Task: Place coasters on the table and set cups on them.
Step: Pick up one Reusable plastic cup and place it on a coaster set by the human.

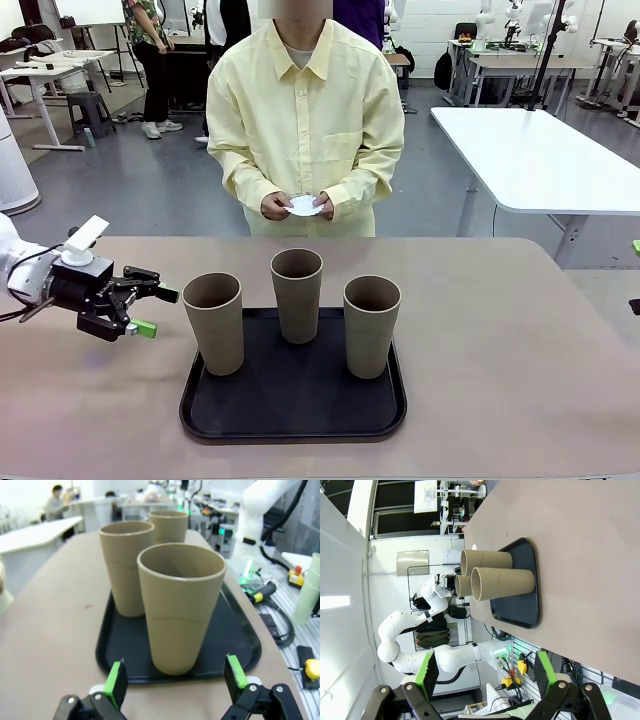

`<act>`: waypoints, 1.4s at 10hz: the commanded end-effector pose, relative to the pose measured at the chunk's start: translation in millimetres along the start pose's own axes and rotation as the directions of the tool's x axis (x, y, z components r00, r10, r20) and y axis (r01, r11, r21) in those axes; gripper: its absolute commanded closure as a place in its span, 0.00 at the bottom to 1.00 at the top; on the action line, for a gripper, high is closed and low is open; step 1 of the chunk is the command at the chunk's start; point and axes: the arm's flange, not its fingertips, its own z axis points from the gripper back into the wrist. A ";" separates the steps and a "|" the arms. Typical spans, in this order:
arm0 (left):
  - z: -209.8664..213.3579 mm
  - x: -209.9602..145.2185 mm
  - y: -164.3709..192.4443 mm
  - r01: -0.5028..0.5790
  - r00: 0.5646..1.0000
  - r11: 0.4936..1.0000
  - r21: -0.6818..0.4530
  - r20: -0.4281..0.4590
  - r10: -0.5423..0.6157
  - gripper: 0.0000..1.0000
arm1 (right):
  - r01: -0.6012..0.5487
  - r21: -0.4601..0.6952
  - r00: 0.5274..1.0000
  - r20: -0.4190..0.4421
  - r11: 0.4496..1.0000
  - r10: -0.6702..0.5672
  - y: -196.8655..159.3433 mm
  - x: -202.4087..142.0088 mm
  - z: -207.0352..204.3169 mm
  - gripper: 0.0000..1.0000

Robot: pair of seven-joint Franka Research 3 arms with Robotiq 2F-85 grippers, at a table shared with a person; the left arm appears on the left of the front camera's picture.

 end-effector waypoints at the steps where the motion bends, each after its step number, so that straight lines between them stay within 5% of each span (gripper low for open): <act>1: -5.3 -7.8 8.0 0.051 0.998 0.999 0.010 0.043 -0.052 0.00 | 0.004 0.009 1.000 0.000 1.000 -0.004 -0.5 0.6 0.6 0.00; 14: -73.9 -14.1 32.8 0.083 0.994 0.990 -0.116 0.081 -0.074 0.00 | 0.004 0.009 1.000 0.000 1.000 -0.004 -0.5 0.6 0.6 0.00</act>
